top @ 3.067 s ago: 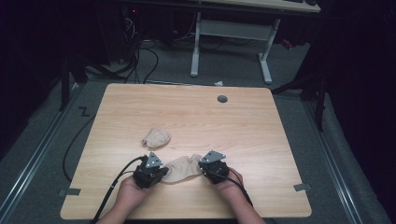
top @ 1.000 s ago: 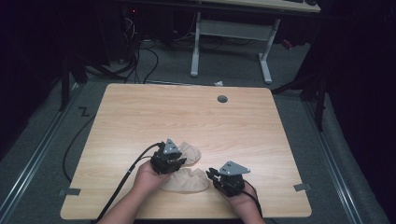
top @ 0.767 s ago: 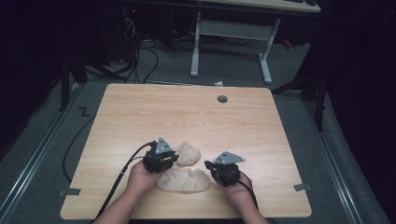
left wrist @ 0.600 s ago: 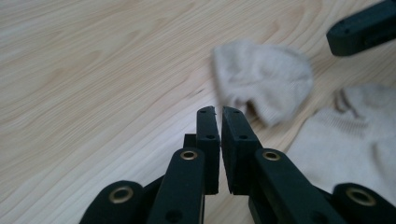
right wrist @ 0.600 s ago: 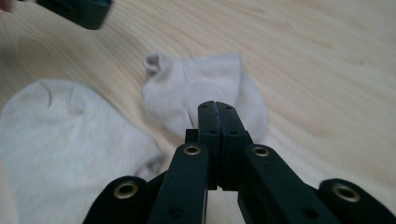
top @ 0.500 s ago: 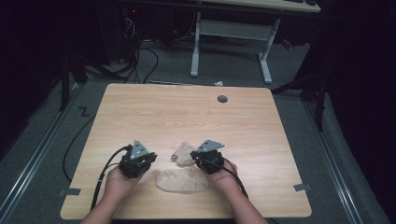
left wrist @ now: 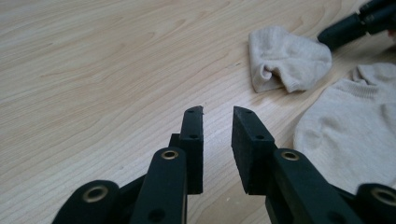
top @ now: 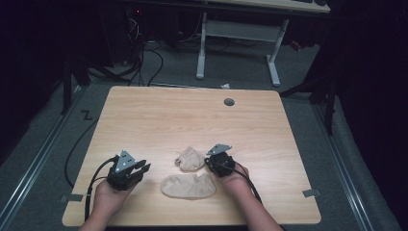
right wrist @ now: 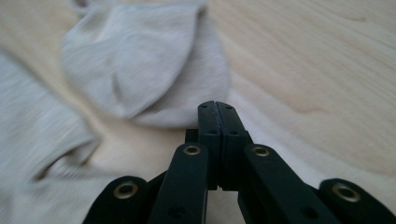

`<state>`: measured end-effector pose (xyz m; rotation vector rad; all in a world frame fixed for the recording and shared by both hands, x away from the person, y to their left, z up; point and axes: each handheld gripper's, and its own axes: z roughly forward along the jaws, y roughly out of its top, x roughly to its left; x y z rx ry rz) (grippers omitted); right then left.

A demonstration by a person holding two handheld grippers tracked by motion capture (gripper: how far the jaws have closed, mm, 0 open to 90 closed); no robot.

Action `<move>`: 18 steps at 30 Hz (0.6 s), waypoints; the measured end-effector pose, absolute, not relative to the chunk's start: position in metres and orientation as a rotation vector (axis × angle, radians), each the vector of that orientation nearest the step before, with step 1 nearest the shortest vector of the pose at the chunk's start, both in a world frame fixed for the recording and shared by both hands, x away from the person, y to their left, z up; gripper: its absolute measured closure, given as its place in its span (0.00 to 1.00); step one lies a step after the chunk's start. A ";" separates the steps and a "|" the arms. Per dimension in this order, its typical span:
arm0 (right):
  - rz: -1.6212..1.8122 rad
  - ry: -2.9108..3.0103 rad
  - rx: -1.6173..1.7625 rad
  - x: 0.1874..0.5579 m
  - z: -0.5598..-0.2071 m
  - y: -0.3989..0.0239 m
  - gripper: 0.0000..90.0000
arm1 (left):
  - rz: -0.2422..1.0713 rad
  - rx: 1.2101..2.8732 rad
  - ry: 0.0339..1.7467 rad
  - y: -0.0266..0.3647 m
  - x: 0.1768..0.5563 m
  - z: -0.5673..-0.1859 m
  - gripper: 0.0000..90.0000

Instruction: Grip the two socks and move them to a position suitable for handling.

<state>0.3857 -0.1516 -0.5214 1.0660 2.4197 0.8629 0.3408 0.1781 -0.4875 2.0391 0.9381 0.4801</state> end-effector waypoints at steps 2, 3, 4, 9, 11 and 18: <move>0.869 2.431 1.053 0.381 -0.521 -0.151 1.00 | 0.483 2.035 0.938 0.178 0.342 -0.488 0.83; 0.869 2.435 1.037 0.377 -0.521 -0.150 1.00 | 0.479 2.038 0.940 0.178 0.343 -0.488 0.82; 0.874 2.416 1.015 0.372 -0.519 -0.149 1.00 | 0.478 2.040 0.940 0.178 0.344 -0.489 0.82; 0.936 2.369 1.072 0.391 -0.509 -0.149 1.00 | 0.476 2.042 0.943 0.177 0.346 -0.490 0.82; 0.899 2.395 1.059 0.399 -0.514 -0.143 1.00 | 0.479 2.040 0.943 0.178 0.345 -0.490 0.82; 0.900 2.451 1.010 0.373 -0.521 -0.139 1.00 | 0.474 2.033 0.957 0.184 0.347 -0.492 0.80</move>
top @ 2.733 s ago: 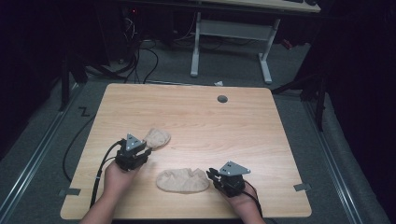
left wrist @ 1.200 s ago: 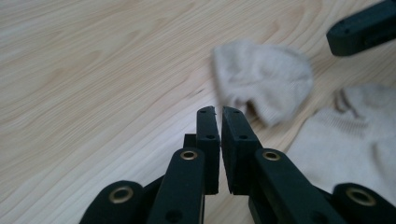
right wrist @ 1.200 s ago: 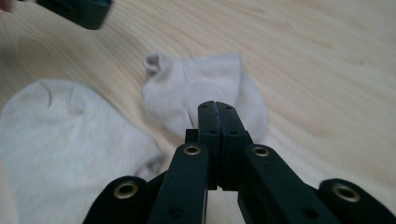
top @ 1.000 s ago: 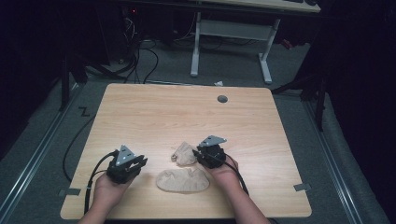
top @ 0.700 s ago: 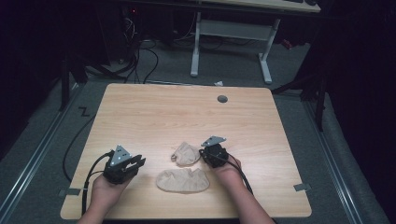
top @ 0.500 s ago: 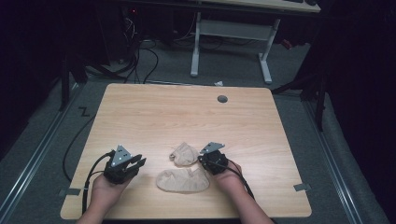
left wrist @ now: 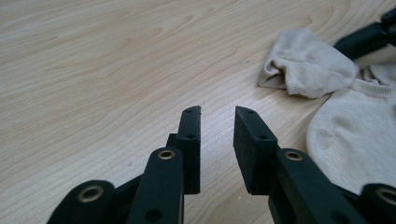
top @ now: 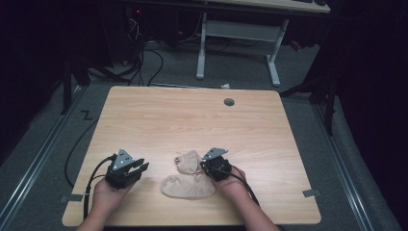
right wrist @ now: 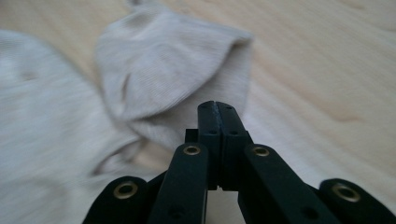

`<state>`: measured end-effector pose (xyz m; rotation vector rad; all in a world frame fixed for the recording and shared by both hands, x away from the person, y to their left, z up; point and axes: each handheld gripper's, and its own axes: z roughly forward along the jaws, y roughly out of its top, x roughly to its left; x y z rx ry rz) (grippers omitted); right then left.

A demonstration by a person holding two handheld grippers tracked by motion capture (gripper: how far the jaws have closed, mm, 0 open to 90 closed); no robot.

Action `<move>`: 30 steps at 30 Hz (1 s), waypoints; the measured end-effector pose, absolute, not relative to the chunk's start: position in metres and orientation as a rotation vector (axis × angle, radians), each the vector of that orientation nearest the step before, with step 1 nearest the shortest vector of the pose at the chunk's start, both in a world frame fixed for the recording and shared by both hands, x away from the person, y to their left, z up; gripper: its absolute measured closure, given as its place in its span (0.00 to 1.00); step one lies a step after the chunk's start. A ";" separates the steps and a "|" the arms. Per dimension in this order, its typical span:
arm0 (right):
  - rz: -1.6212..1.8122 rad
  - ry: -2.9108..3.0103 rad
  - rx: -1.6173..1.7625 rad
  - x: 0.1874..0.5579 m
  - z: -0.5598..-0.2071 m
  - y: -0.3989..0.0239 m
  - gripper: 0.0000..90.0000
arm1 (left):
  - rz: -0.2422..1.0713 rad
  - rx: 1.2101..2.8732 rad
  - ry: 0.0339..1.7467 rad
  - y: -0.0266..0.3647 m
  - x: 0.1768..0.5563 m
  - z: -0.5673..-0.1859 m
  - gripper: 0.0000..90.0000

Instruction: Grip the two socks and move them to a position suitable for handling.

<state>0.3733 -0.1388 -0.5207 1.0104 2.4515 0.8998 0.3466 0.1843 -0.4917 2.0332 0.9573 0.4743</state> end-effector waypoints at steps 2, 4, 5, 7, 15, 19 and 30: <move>0.926 2.478 0.984 0.362 -0.521 -0.131 1.00 | 0.472 2.039 0.953 0.184 0.347 -0.491 0.80; 0.933 2.500 0.941 0.357 -0.521 -0.117 1.00 | 0.477 2.042 0.945 0.183 0.346 -0.491 0.80; 0.938 2.508 0.925 0.357 -0.521 -0.111 1.00 | 0.477 2.041 0.944 0.182 0.346 -0.491 0.80; 0.947 2.514 0.915 0.359 -0.522 -0.104 0.99 | 0.478 2.041 0.944 0.182 0.346 -0.491 0.80; 1.061 2.461 0.839 0.372 -0.490 -0.075 0.85 | 0.465 2.042 0.952 0.182 0.346 -0.493 0.79; 1.070 2.458 0.842 0.379 -0.492 -0.068 0.74 | 0.460 2.039 0.951 0.184 0.345 -0.492 0.79; 0.922 2.557 0.875 0.391 -0.518 -0.060 0.95 | 0.455 2.049 0.952 0.182 0.345 -0.493 0.79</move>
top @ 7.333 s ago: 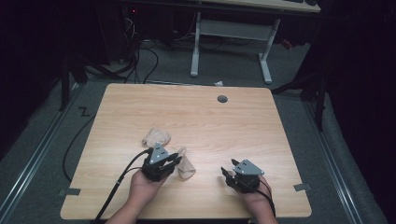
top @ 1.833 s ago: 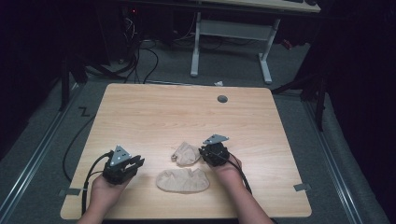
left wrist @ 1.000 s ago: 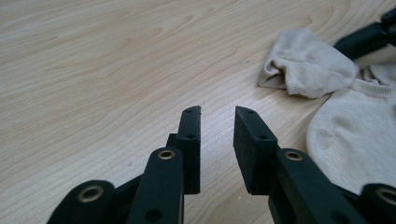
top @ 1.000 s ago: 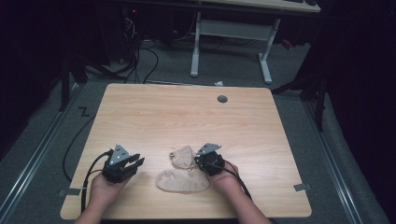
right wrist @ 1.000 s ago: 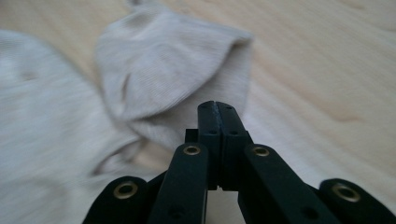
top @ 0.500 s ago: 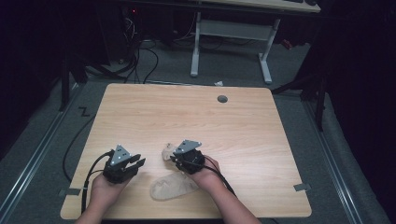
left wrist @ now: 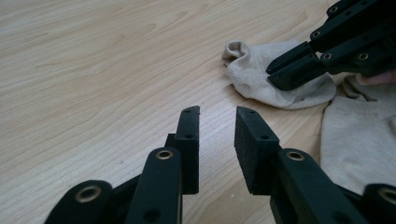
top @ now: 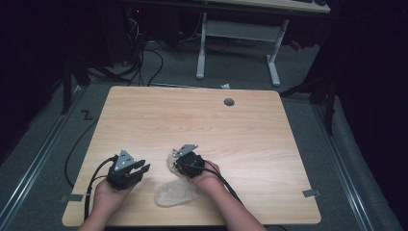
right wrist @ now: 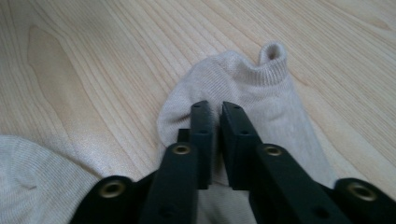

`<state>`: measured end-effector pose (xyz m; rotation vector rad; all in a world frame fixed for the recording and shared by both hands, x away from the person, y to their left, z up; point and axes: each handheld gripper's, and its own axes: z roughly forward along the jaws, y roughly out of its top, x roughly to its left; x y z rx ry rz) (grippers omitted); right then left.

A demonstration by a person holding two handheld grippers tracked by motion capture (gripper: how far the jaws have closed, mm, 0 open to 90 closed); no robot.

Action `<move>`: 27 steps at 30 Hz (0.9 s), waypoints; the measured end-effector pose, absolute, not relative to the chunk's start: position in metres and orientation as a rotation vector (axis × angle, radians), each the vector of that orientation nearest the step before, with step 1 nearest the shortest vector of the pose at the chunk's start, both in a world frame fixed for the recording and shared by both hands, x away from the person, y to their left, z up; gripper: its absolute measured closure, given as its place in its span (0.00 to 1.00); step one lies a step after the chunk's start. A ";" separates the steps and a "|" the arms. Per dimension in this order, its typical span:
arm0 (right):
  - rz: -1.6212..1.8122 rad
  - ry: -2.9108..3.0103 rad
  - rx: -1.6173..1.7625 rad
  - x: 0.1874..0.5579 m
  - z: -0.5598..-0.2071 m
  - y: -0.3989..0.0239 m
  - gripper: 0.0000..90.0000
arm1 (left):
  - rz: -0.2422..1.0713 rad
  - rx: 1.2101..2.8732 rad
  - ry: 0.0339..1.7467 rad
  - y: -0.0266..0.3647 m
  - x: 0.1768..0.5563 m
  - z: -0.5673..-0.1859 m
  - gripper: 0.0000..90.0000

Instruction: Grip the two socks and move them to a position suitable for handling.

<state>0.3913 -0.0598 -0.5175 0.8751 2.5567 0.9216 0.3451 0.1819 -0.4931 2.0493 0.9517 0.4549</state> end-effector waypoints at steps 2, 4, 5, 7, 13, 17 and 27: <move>0.936 2.538 0.875 0.390 -0.515 -0.060 0.96 | 0.454 2.046 0.956 0.182 0.345 -0.493 0.79; 1.000 2.492 0.900 0.388 -0.506 -0.066 0.96 | 0.454 2.048 0.953 0.181 0.345 -0.494 0.79; 1.000 2.492 0.900 0.388 -0.506 -0.066 0.96 | 0.454 2.048 0.953 0.181 0.345 -0.494 0.79; 1.067 2.437 0.931 0.386 -0.494 -0.075 0.96 | 0.451 2.054 0.949 0.179 0.345 -0.494 0.79; 1.101 2.342 1.048 0.387 -0.484 -0.102 0.96 | 0.451 2.064 0.943 0.177 0.345 -0.495 0.79; 1.119 2.298 1.170 0.392 -0.487 -0.126 0.96 | 0.452 2.064 0.944 0.177 0.345 -0.496 0.79; 1.043 2.125 1.417 0.399 -0.508 -0.201 0.87 | 0.444 2.073 0.942 0.173 0.344 -0.498 0.79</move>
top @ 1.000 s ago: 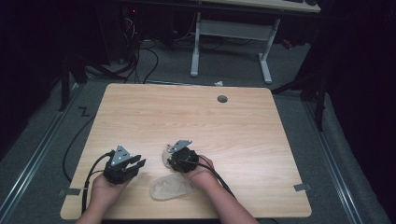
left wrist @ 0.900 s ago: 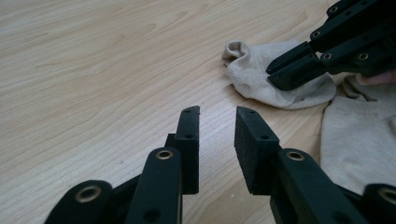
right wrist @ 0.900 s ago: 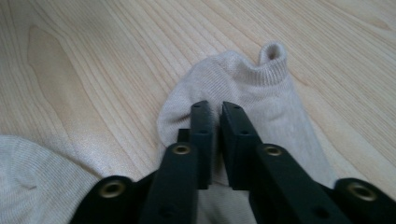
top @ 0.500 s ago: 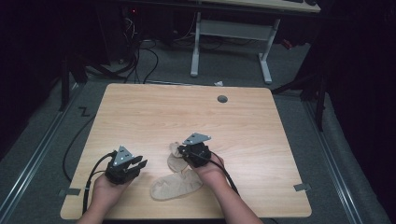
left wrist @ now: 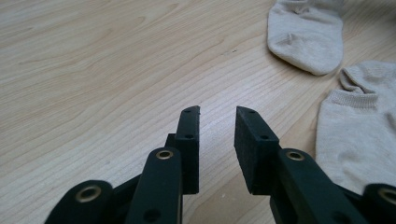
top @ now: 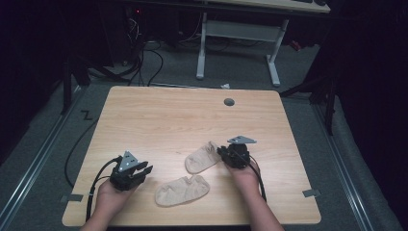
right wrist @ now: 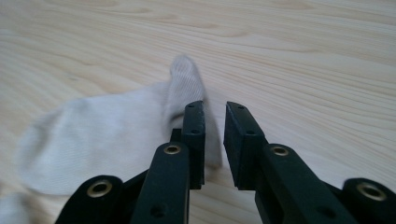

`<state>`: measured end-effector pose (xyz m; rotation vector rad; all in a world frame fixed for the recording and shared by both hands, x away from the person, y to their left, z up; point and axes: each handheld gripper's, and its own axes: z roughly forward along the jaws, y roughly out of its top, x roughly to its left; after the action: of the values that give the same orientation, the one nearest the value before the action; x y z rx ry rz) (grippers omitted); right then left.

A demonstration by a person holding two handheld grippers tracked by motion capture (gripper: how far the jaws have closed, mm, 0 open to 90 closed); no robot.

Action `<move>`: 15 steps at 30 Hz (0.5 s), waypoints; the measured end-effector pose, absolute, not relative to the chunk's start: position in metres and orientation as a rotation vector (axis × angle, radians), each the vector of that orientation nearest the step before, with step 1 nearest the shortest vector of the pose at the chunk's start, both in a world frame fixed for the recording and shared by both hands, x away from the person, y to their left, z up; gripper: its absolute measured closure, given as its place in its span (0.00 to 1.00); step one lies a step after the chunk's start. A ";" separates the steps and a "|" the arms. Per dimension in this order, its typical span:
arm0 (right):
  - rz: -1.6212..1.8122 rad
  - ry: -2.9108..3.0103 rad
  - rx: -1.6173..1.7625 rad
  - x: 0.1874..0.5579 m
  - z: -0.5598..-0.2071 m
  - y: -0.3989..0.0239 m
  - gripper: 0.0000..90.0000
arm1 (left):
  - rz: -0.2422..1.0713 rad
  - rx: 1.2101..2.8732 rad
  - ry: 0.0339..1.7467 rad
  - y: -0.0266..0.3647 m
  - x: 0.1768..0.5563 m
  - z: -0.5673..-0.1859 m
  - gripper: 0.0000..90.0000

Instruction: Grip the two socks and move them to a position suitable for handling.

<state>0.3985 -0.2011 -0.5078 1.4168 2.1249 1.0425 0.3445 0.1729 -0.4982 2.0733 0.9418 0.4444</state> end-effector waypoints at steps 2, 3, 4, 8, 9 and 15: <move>1.037 2.096 1.438 0.397 -0.507 -0.212 0.85 | 0.440 2.078 0.941 0.172 0.344 -0.499 0.79; 1.022 2.080 1.430 0.395 -0.505 -0.216 0.85 | 0.438 2.085 0.938 0.171 0.344 -0.499 0.79; 1.022 2.080 1.430 0.395 -0.505 -0.216 0.85 | 0.438 2.085 0.938 0.171 0.344 -0.499 0.79; 1.031 2.069 1.388 0.389 -0.497 -0.221 0.84 | 0.411 2.112 0.924 0.163 0.343 -0.504 0.80; 1.031 2.078 1.375 0.388 -0.497 -0.220 0.84 | 0.407 2.121 0.918 0.161 0.343 -0.504 0.80; 1.055 2.234 1.250 0.373 -0.502 -0.191 0.85 | 0.406 2.138 0.886 0.154 0.338 -0.504 0.81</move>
<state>0.3726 -0.1907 -0.5016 1.2500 2.2340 1.0555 0.3379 0.1540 -0.5043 2.1381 0.8863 0.4062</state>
